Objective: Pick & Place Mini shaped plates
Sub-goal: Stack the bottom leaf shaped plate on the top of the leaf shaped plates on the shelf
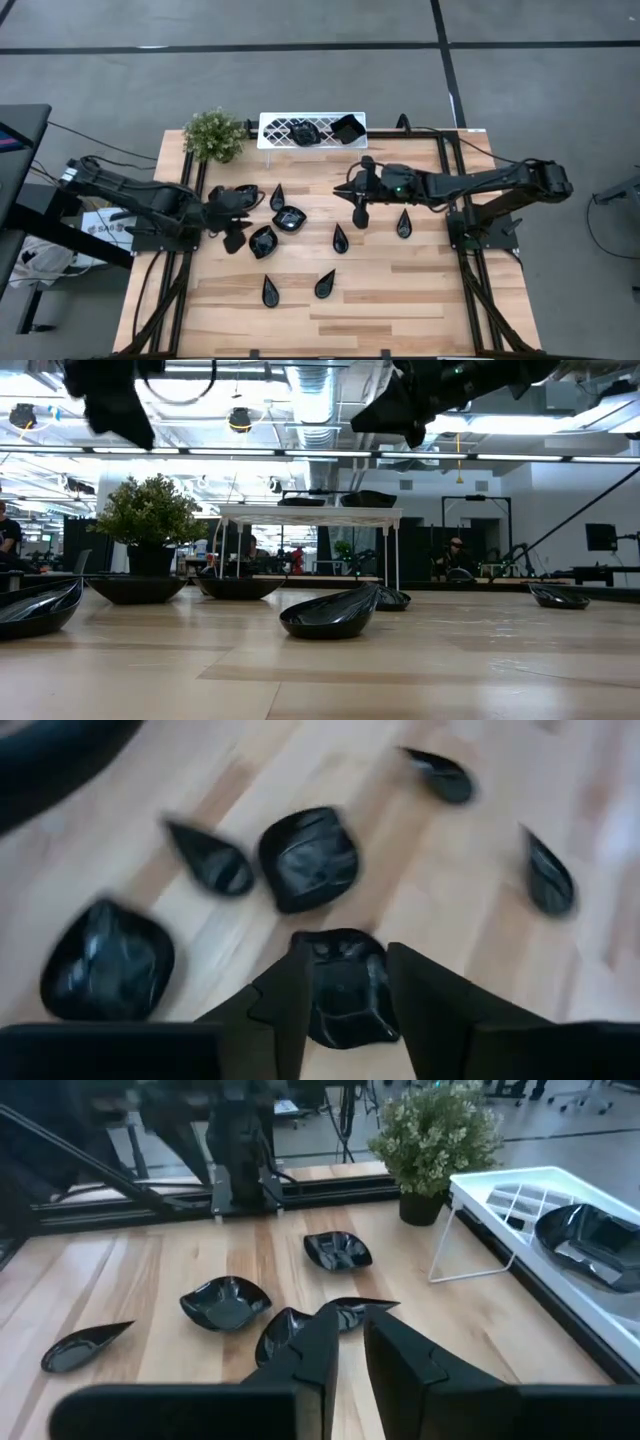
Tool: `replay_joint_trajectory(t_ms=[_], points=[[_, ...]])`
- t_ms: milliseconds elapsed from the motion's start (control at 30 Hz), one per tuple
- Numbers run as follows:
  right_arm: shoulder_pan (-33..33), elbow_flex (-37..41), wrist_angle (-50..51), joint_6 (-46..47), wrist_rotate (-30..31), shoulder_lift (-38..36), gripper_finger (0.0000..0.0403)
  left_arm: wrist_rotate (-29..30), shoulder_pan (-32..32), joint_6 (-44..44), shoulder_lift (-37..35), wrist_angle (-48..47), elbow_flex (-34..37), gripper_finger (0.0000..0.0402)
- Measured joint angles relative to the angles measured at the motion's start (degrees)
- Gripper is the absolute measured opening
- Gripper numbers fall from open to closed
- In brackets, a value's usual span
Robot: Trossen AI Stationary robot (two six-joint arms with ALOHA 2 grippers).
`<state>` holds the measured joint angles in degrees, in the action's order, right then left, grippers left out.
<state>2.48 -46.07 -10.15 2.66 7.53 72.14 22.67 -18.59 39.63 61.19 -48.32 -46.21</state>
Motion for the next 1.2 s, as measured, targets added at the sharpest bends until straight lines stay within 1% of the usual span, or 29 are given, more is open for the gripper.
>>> replay_joint_trajectory(t_ms=[133,267,367,433,533,633,800,967,1067,1200], points=[[-0.2,0.0,0.3,0.3,0.0,0.0,0.0047,0.1,1.5,11.3,-0.1,2.4,5.7,0.0154],[-0.6,0.0,0.5,1.0,0.0,0.2,0.0047,-1.0,1.5,20.2,-0.1,11.7,12.4,0.0163],[-0.9,0.0,0.4,1.6,0.0,0.2,0.0047,-4.9,1.5,23.4,-0.1,20.5,16.8,0.0166],[-1.0,0.0,0.5,1.9,0.0,0.2,0.0047,-6.3,1.4,26.3,-0.1,24.1,19.4,0.0169],[-1.0,0.0,0.4,2.0,0.0,0.2,0.0047,-6.4,1.5,30.2,-0.1,26.1,22.6,0.0174],[-1.0,0.0,0.4,3.2,0.0,0.2,0.0047,-6.5,1.4,33.4,-0.1,26.1,24.3,0.0180],[-1.0,0.0,0.4,3.5,0.0,0.2,0.0047,-6.1,1.5,34.0,-0.1,26.4,24.5,0.0179],[-1.0,0.0,0.5,3.9,0.0,0.2,0.0047,-5.5,1.5,31.0,0.4,24.9,24.5,0.0177],[-1.0,0.0,0.4,3.9,0.0,0.2,0.0047,-5.0,1.5,28.6,1.7,24.7,24.5,0.0177],[-1.0,0.0,0.4,3.9,0.0,0.2,0.0047,-4.7,1.5,28.0,3.9,25.0,24.5,0.0177]])
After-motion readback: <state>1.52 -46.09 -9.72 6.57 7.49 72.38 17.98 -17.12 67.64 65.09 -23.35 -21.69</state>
